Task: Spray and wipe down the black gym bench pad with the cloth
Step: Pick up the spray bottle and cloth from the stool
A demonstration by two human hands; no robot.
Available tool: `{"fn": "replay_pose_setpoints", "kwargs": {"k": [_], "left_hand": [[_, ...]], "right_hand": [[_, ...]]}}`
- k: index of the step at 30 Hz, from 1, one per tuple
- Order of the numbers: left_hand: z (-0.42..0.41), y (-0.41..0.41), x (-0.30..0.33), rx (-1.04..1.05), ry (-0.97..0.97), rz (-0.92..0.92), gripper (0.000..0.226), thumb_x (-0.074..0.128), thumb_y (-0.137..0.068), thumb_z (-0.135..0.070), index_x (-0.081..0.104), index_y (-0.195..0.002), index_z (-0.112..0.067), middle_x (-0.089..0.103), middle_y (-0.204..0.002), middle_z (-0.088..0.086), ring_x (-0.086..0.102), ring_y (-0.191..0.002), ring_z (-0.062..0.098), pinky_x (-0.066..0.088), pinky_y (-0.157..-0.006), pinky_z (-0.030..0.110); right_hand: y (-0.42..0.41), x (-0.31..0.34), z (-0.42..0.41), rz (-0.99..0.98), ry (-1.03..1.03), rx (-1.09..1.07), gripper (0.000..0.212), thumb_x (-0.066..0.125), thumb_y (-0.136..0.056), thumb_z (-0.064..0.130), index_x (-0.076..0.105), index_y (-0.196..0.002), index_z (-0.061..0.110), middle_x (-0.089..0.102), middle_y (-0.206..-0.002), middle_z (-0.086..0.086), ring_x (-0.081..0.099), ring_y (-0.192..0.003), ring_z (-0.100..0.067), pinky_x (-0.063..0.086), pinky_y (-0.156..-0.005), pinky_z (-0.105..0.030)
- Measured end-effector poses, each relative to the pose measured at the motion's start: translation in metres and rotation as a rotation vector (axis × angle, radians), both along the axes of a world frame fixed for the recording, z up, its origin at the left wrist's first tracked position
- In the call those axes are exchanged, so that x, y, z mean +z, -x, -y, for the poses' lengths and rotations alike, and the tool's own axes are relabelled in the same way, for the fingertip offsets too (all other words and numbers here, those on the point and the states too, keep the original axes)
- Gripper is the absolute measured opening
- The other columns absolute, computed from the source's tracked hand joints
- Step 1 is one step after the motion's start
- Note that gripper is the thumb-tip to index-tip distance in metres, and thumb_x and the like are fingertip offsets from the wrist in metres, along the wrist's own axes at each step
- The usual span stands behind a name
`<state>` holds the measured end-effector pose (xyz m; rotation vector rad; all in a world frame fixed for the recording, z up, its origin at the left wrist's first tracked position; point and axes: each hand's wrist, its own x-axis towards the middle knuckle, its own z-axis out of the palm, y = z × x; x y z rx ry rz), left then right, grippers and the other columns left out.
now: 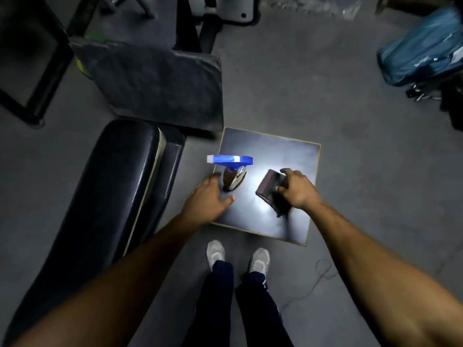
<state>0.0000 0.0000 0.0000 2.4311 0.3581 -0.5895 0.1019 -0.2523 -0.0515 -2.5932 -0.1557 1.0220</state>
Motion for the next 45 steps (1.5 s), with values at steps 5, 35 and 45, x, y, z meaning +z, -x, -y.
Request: {"fn": "replay_pose_setpoints", "kwargs": {"k": [5, 35, 45], "left_hand": [[0.01, -0.02, -0.018, 0.092, 0.059, 0.159, 0.037, 0.076, -0.082, -0.042, 0.061, -0.102, -0.015, 0.062, -0.108, 0.005, 0.06, -0.102, 0.023, 0.049, -0.09, 0.036], [-0.101, 0.208, 0.074, 1.032, -0.058, 0.298, 0.028, 0.082, -0.075, -0.038, 0.073, -0.084, -0.013, 0.075, -0.079, 0.003, 0.072, -0.079, 0.026, 0.053, -0.068, 0.033], [-0.209, 0.381, 0.073, 1.327, -0.125, 0.221, 0.025, 0.08, -0.079, -0.038, 0.073, -0.093, -0.018, 0.076, -0.088, 0.0, 0.072, -0.085, 0.024, 0.056, -0.076, 0.037]], "right_hand": [[0.008, -0.026, 0.006, 0.07, 0.138, -0.002, 0.06, 0.068, -0.095, 0.029, 0.044, -0.149, 0.02, 0.05, -0.145, -0.015, 0.047, -0.134, -0.04, 0.046, -0.104, -0.049], [0.118, 0.065, -0.207, -0.132, -0.409, 0.149, 0.026, 0.062, -0.095, -0.002, 0.07, -0.114, 0.013, 0.074, -0.099, -0.006, 0.068, -0.089, -0.021, 0.052, -0.072, -0.014], [0.254, 0.017, -0.4, -0.197, -0.409, 0.512, 0.03, 0.069, -0.087, 0.008, 0.066, -0.103, 0.034, 0.079, -0.106, -0.008, 0.074, -0.103, -0.029, 0.06, -0.095, -0.049]]}}
